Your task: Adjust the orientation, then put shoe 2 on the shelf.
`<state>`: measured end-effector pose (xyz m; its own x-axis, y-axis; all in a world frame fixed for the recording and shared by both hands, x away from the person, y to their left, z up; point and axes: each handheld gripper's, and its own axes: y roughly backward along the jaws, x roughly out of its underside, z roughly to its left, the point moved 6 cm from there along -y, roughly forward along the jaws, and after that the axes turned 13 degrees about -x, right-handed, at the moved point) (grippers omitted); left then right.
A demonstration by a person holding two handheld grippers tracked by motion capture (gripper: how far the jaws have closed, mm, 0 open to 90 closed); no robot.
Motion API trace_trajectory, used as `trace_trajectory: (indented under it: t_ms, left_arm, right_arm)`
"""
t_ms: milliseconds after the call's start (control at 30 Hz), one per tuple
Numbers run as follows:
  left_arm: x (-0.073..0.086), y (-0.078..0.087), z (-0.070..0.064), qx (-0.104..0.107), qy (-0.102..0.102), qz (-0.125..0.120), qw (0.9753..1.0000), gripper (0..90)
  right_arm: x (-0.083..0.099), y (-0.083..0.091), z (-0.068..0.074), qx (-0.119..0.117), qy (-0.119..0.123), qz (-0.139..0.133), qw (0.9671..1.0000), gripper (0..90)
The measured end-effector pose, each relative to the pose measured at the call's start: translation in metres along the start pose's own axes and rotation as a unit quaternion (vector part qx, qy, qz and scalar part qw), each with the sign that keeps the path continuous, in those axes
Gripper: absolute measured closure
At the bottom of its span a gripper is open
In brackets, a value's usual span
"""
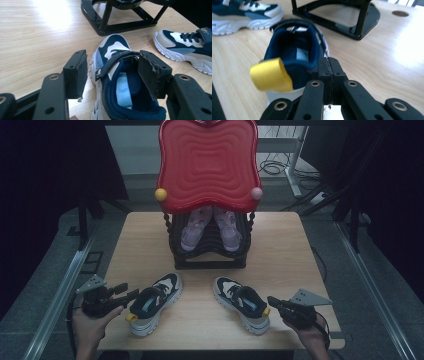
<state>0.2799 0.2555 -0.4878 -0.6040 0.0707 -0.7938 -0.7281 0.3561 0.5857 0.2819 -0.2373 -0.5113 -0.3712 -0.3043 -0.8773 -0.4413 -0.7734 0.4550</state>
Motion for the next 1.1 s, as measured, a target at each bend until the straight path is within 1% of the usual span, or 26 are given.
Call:
trace_trajectory:
  t_ms: [33, 100, 167, 233, 300, 367, 433, 500, 700, 833, 900, 933, 967, 1100]
  left_arm:
    - [0.000, 0.000, -0.001, 0.004, 0.001, -0.001, 1.0000, 41.1]
    - [0.000, -0.001, -0.001, 0.003, 0.000, -0.001, 1.0000, 41.2]
    - [-0.001, -0.001, -0.003, 0.005, -0.001, -0.001, 1.0000, 41.2]
    - [-0.003, -0.002, -0.004, 0.006, -0.003, -0.002, 1.0000, 41.2]
    - [-0.004, -0.003, -0.005, 0.008, -0.005, -0.002, 1.0000, 41.2]
    - [-0.006, -0.005, -0.005, 0.011, -0.006, -0.002, 0.9999, 41.3]
    - [-0.007, -0.006, -0.006, 0.014, -0.006, -0.001, 0.9999, 41.3]
    - [-0.008, -0.006, -0.005, 0.015, -0.006, -0.002, 0.9999, 41.4]
    - [-0.013, -0.008, -0.006, 0.026, -0.004, -0.006, 0.9996, 41.3]
    - [-0.014, -0.014, -0.008, 0.037, -0.010, 0.001, 0.9993, 41.4]
    - [-0.013, -0.018, -0.008, 0.037, -0.015, 0.006, 0.9992, 41.9]
    - [-0.012, -0.019, -0.008, 0.035, -0.018, 0.004, 0.9992, 42.4]
    - [-0.011, -0.020, -0.008, 0.035, -0.019, 0.003, 0.9992, 43.1]
    - [-0.008, -0.022, -0.006, 0.036, -0.026, 0.009, 0.9990, 45.0]
  right_arm:
    - [-0.002, 0.001, -0.001, 0.001, -0.003, -0.004, 1.0000, 88.7]
    - [-0.006, 0.002, -0.002, 0.001, -0.008, -0.013, 0.9999, 87.1]
    - [-0.011, 0.003, -0.003, -0.003, -0.011, -0.025, 0.9996, 85.1]
    - [-0.017, 0.002, -0.002, -0.013, -0.011, -0.032, 0.9993, 79.5]
    - [-0.023, 0.000, -0.001, -0.022, -0.010, -0.035, 0.9991, 70.7]
    - [-0.027, -0.002, -0.001, -0.024, -0.012, -0.038, 0.9989, 65.2]
    - [-0.030, -0.005, -0.002, -0.028, -0.018, -0.042, 0.9986, 61.8]
    - [-0.033, -0.008, -0.002, -0.031, -0.021, -0.040, 0.9985, 58.3]
    - [-0.037, -0.014, -0.001, -0.031, -0.018, -0.033, 0.9988, 53.9]
    - [-0.038, -0.015, -0.002, -0.029, -0.019, -0.032, 0.9989, 52.3]
    - [-0.038, -0.015, -0.002, -0.027, -0.020, -0.030, 0.9990, 52.1]
    - [-0.038, -0.016, -0.002, -0.027, -0.018, -0.030, 0.9990, 52.2]
    - [-0.038, -0.016, -0.002, -0.030, -0.021, -0.030, 0.9989, 52.4]
    - [-0.037, -0.016, -0.001, -0.033, -0.017, -0.029, 0.9989, 52.4]
